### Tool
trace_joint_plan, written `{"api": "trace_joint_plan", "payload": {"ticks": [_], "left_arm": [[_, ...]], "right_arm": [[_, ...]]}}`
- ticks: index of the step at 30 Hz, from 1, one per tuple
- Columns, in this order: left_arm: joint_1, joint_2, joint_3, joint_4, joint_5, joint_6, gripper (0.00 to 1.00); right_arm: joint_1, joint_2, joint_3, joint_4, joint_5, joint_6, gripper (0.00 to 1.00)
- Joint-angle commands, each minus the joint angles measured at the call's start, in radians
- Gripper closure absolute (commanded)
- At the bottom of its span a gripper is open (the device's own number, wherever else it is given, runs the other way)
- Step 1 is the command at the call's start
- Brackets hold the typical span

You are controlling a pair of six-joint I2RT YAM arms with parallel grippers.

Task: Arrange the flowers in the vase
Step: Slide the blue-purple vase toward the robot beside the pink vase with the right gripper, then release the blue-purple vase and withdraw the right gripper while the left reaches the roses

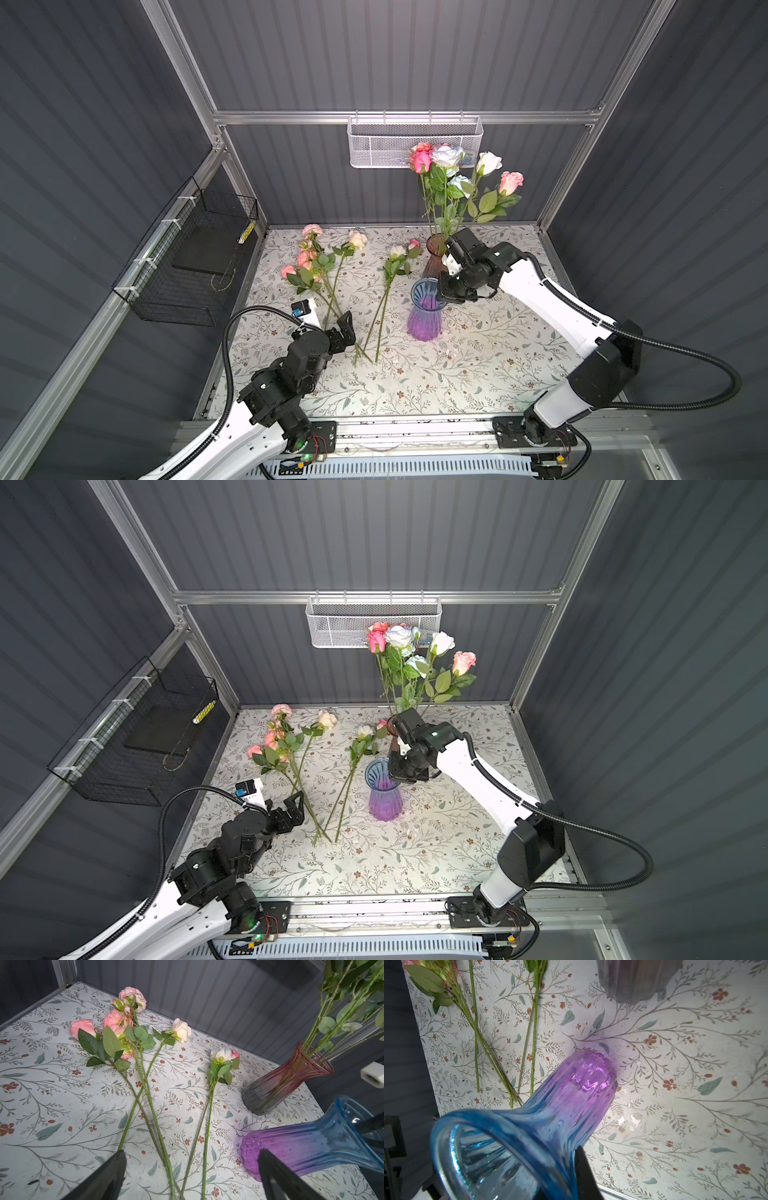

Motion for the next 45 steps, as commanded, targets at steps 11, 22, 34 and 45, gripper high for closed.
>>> {"api": "trace_joint_plan", "payload": {"ticks": [11,22,34,45], "left_arm": [[-0.003,0.032,0.037,-0.027,0.049,0.021,0.01],[-0.003,0.138,0.103,0.002,0.063,0.064,0.01],[0.065,0.407,0.269,-0.044,-0.02,0.047,0.09],[0.512,0.878,0.478,0.04,0.456,0.091,0.34]], "right_arm": [[-0.039,0.065,0.124,-0.015,-0.121,-0.067,0.92],[-0.052,0.049,0.132,-0.024,-0.143,-0.097,0.6],[-0.05,-0.158,0.132,-0.028,0.08,-0.184,0.52],[-0.052,-0.662,-0.485,0.457,0.157,-0.094,0.67]]}}
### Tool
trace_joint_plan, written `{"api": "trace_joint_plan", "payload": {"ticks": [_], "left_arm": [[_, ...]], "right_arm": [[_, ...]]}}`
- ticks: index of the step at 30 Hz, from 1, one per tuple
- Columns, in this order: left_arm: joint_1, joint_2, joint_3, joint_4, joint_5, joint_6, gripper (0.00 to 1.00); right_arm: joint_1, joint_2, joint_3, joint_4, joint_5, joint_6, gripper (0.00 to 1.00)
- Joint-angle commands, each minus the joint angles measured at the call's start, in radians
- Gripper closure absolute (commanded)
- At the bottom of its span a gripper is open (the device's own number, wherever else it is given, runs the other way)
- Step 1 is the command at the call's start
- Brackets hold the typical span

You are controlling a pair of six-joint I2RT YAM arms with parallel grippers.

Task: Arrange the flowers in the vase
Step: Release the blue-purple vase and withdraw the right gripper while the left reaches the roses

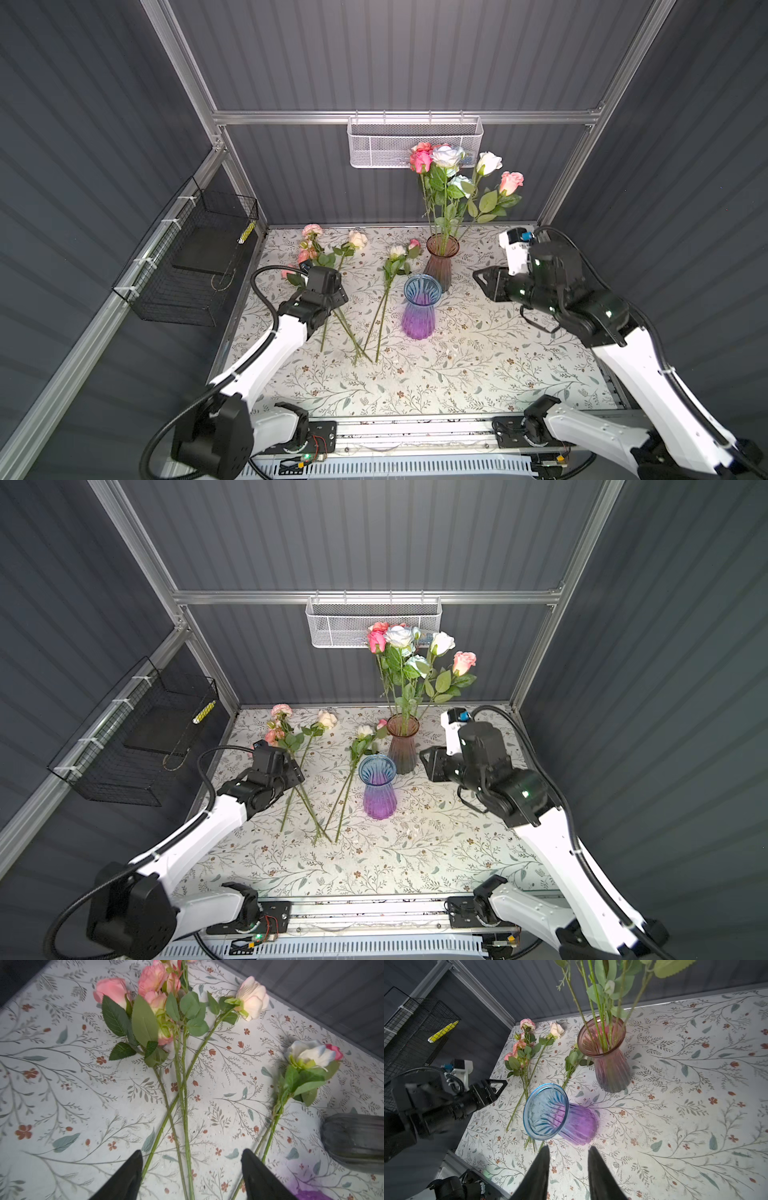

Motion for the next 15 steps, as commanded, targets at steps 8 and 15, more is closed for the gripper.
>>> {"api": "trace_joint_plan", "payload": {"ticks": [8,15], "left_arm": [[0.068,0.394,0.363,-0.085,0.084,0.14,0.47],[0.082,0.557,0.489,-0.168,0.065,0.167,0.48]], "right_arm": [[-0.012,-0.046,-0.333,0.211,0.002,0.039,0.7],[-0.032,-0.066,-0.386,0.25,0.011,0.017,0.7]]}}
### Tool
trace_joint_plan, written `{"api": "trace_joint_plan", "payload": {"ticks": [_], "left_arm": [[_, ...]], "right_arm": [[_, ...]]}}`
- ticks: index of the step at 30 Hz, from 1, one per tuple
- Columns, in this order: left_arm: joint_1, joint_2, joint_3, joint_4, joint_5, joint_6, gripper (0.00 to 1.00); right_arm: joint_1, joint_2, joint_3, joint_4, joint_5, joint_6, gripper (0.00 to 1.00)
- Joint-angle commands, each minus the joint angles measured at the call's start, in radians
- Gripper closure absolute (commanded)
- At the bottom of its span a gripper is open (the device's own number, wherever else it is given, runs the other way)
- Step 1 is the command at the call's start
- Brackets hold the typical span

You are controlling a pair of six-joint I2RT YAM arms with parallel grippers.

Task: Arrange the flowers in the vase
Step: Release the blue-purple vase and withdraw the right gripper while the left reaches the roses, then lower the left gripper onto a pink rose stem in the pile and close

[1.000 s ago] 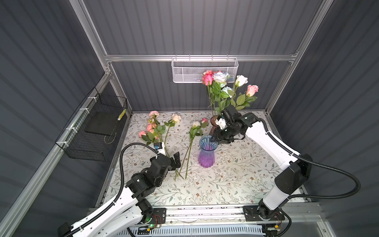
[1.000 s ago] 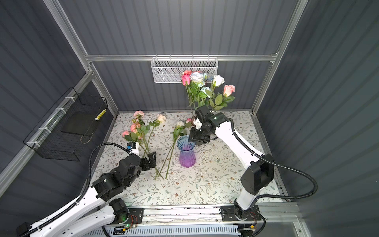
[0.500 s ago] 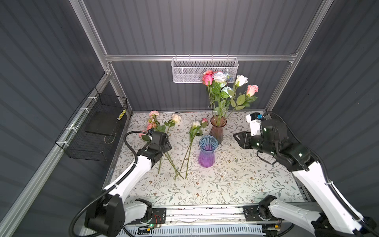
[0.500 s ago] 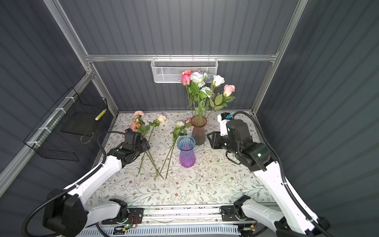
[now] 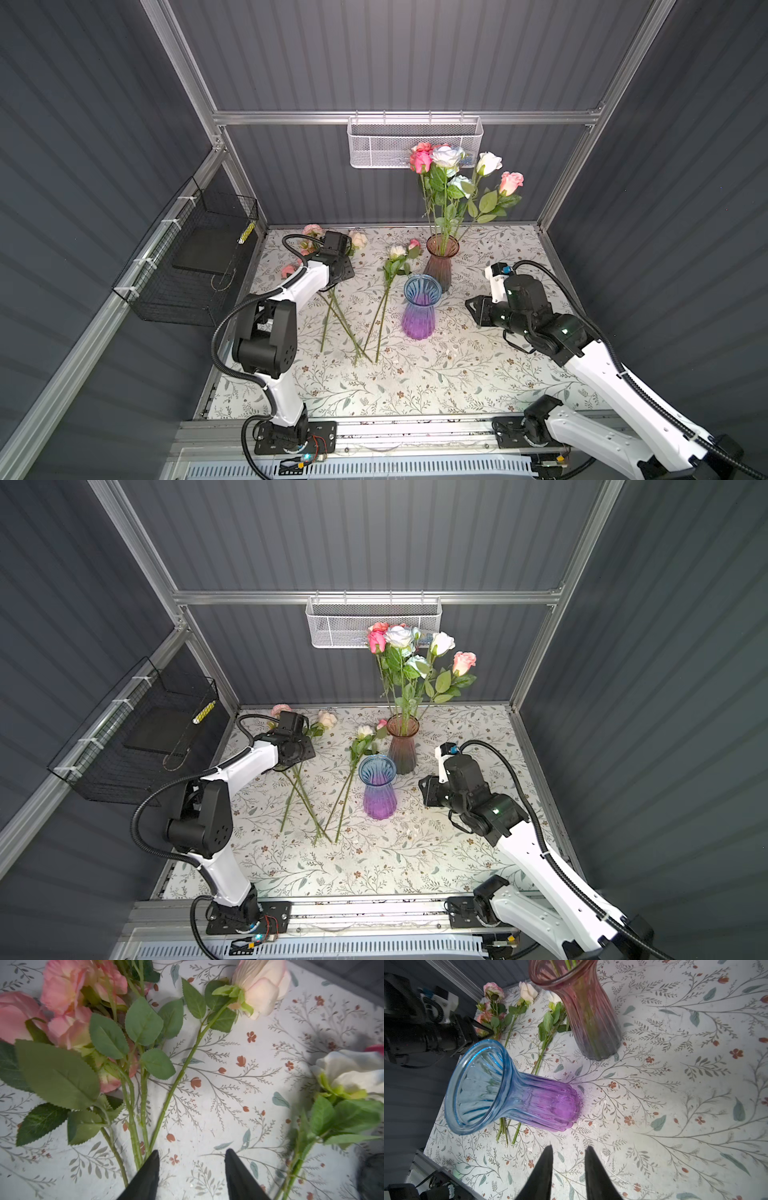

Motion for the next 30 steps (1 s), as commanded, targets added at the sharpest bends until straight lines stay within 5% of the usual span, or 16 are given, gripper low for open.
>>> {"api": "trace_joint_plan", "payload": {"ticks": [1,30], "left_arm": [[0.008,0.031,0.034,-0.088,-0.035,0.032,0.48],[0.021,0.136,-0.006,-0.052,-0.028,0.088,0.48]], "right_arm": [[-0.014,-0.017,-0.026,0.043,0.009,-0.02,0.7],[-0.067,-0.011,-0.062,0.073,-0.038,-0.02,0.67]]}}
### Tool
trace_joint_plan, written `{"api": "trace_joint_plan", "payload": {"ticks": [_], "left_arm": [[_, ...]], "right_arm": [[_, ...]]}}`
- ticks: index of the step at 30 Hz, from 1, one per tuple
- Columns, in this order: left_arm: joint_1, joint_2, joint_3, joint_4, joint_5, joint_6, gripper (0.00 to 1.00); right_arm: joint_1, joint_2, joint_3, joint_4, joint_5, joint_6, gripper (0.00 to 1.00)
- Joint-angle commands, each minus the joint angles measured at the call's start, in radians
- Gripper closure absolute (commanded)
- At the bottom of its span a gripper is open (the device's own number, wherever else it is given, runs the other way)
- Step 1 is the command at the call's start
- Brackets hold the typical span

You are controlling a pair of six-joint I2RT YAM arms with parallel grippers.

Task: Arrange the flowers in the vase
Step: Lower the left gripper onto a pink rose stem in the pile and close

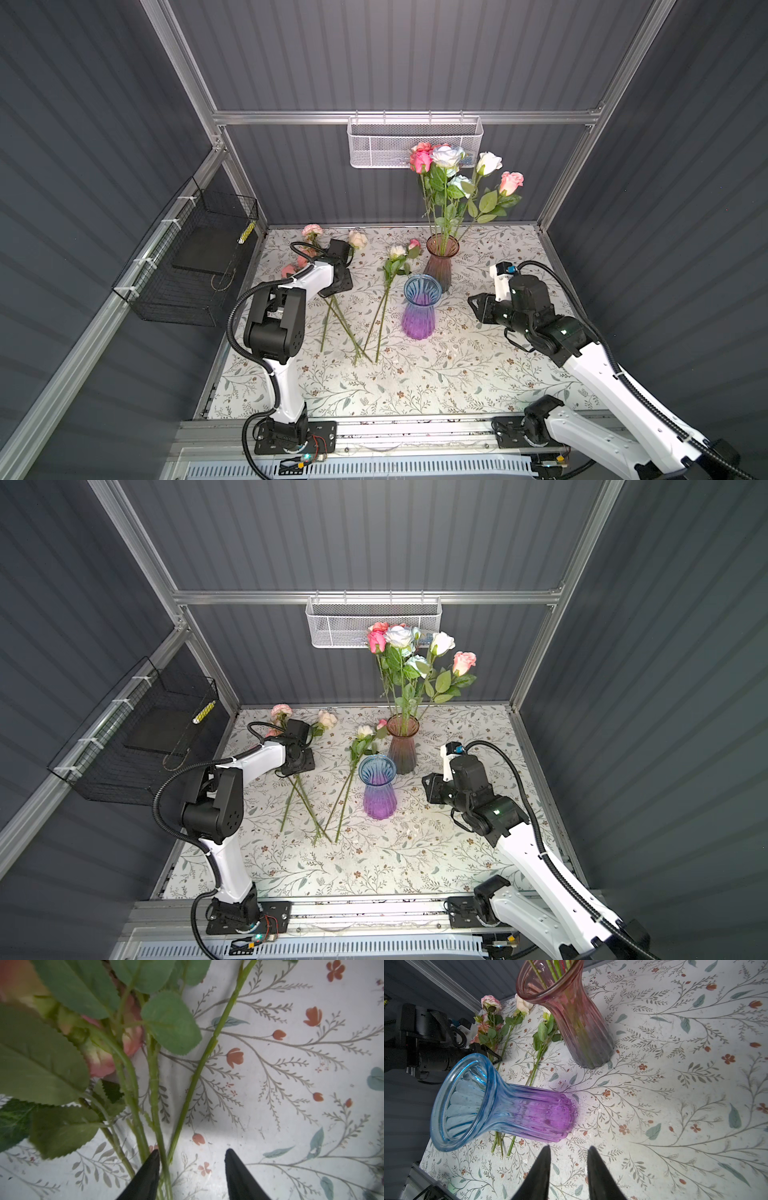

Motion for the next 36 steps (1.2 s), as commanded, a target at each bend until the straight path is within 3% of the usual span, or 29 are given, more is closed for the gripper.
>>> {"api": "trace_joint_plan", "payload": {"ticks": [1,6,13,24,26,27,30,36], "left_arm": [[0.01,0.04,0.017,-0.011,0.009,0.023,0.48],[0.01,0.047,0.01,-0.008,0.018,0.013,0.5],[0.01,-0.018,-0.001,0.004,0.07,0.0,0.77],[0.01,-0.148,-0.053,0.009,0.094,-0.008,0.92],[0.01,-0.146,-0.062,0.009,0.094,-0.007,0.89],[0.01,-0.143,-0.066,0.008,0.091,-0.01,0.79],[0.01,-0.131,-0.076,0.006,0.071,-0.023,0.71],[0.011,-0.062,-0.054,0.005,0.031,-0.018,0.71]], "right_arm": [[-0.005,-0.008,-0.013,0.007,-0.006,-0.003,0.67],[-0.006,-0.019,-0.017,0.003,-0.005,-0.003,0.66],[-0.008,-0.039,-0.026,0.007,-0.011,0.01,0.66],[-0.009,-0.049,-0.027,0.017,-0.049,0.036,0.66],[-0.008,-0.051,-0.029,0.017,-0.051,0.036,0.65],[-0.008,-0.053,-0.029,0.015,-0.051,0.037,0.64],[-0.008,-0.055,-0.027,0.005,-0.051,0.037,0.63],[-0.007,-0.068,-0.029,-0.005,-0.042,0.034,0.62]]}}
